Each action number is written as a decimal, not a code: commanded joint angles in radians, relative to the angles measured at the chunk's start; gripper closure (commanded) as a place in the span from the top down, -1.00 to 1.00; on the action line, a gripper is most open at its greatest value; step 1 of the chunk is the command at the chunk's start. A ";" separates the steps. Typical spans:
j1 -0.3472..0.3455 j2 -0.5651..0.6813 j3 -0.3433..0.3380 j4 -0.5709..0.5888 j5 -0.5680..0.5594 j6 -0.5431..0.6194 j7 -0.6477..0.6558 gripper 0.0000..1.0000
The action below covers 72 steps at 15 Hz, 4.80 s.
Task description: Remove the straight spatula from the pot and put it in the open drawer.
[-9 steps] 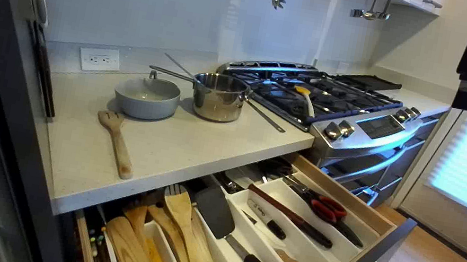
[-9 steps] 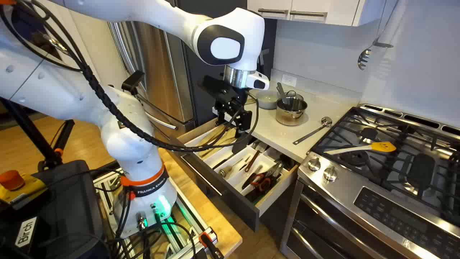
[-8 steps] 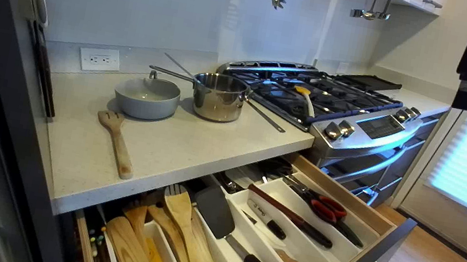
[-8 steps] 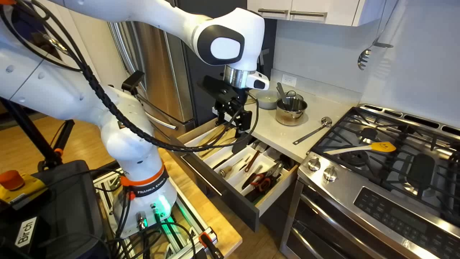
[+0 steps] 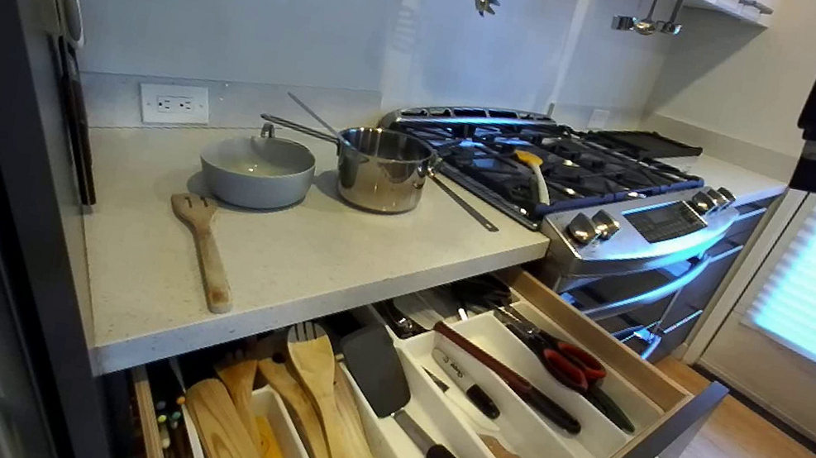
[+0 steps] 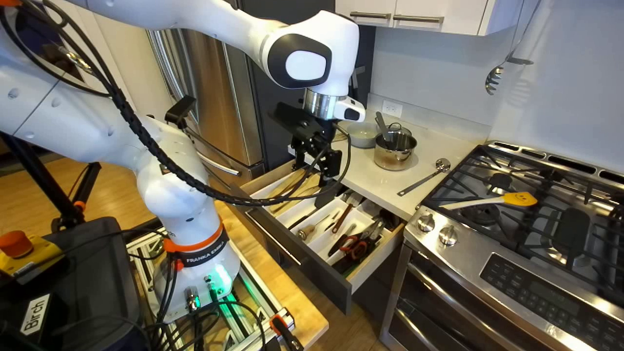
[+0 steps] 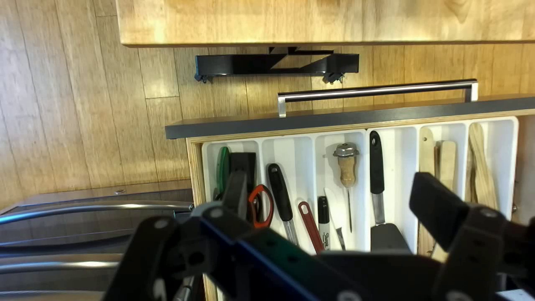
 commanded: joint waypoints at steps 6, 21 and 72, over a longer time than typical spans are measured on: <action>-0.003 0.000 0.003 0.002 0.002 -0.003 -0.001 1.00; 0.009 0.029 0.008 0.005 0.006 0.043 0.003 1.00; 0.019 1.322 0.295 1.248 0.142 0.417 -0.679 1.00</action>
